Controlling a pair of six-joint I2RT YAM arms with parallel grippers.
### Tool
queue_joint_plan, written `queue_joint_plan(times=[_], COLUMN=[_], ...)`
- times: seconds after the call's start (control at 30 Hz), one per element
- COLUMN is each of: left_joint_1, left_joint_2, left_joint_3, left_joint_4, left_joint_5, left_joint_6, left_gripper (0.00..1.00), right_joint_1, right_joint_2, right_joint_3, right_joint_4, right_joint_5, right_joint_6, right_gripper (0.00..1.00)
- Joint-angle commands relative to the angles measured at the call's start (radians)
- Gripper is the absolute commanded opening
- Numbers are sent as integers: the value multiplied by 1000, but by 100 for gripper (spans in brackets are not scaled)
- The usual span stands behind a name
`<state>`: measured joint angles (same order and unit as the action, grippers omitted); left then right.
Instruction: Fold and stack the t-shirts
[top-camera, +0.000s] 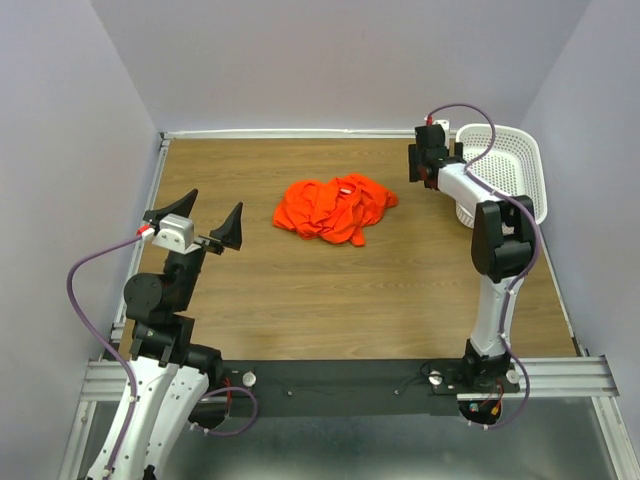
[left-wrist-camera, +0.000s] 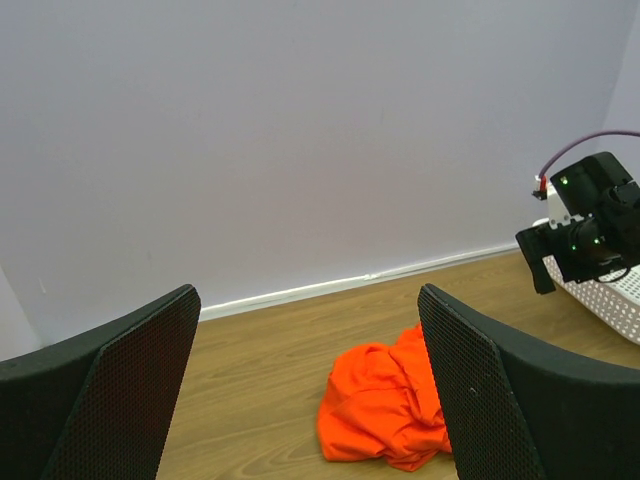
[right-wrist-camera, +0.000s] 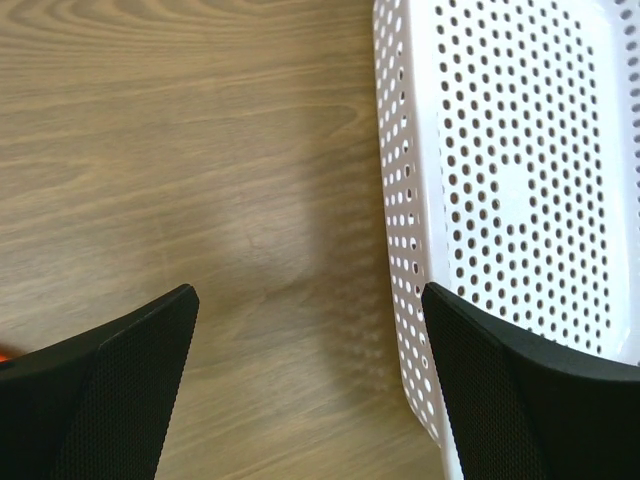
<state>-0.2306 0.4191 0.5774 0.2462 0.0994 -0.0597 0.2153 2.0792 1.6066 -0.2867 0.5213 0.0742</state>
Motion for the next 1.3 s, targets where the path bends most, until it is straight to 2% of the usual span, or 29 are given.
queue_joint_plan(times=[0.0,0.13,0.3,0.63,0.67,0.7,0.73,0.77,0.8,0.83,0.9,0.97,1.03,1.07,1.17,1.2,1.27], left_joint_1=[-4,-4,-4,-6,-6,-6,-4,-6,-6,-6,-4,-3,-6,-13,-61,-105,-151], left_joint_2=[-6,-9,-9,6,10,15,23,32,61,79,169,259,435,563,743,856,906], left_joint_3=[-8,-7,-8,-7,-10,-10,-11,-11,-11,-10,4,39,71,108,203,243,281], left_joint_4=[24,24,24,25,27,28,30,37,42,45,54,51,25,-5,-105,-120,-120], left_joint_5=[17,19,16,25,28,29,42,52,63,92,169,236,292,308,266,223,136], left_joint_6=[1,1,3,0,-5,-6,-11,-17,-29,-61,-115,-201,-277,-345,-410,-413,-393], left_gripper=[98,98,98,98,98,98,98,98,98,98,98,92,87,81,76,76,77], right_joint_1=[-1,-4,-16,-39,-39,-40,-39,-39,-37,-33,-22,-22,-21,-21,-21,-22,-21], right_joint_2=[-7,-18,-22,-90,-108,-137,-175,-224,-354,-410,-541,-597,-633,-640,-663,-659,-644], right_joint_3=[-39,-66,-56,-106,-108,-108,-129,-178,-224,-303,-350,-401,-427,-459,-505,-526,-540], right_joint_4=[29,32,40,40,21,-39,-93,-109,-111,-103,-77,-49,-43,-40,-17,10,23], right_joint_5=[132,79,187,145,67,-98,-481,-664,-837,-1065,-1179,-1270,-1360,-1386,-1439,-1449,-1452], right_joint_6=[-7,-33,-56,-48,-136,-213,-285,-353,-493,-545,-626,-601,-548,-515,-476,-452,-433], right_gripper=[99,98,98,99,99,100,99,97,93,91,90,90,88,88,88,88,87])
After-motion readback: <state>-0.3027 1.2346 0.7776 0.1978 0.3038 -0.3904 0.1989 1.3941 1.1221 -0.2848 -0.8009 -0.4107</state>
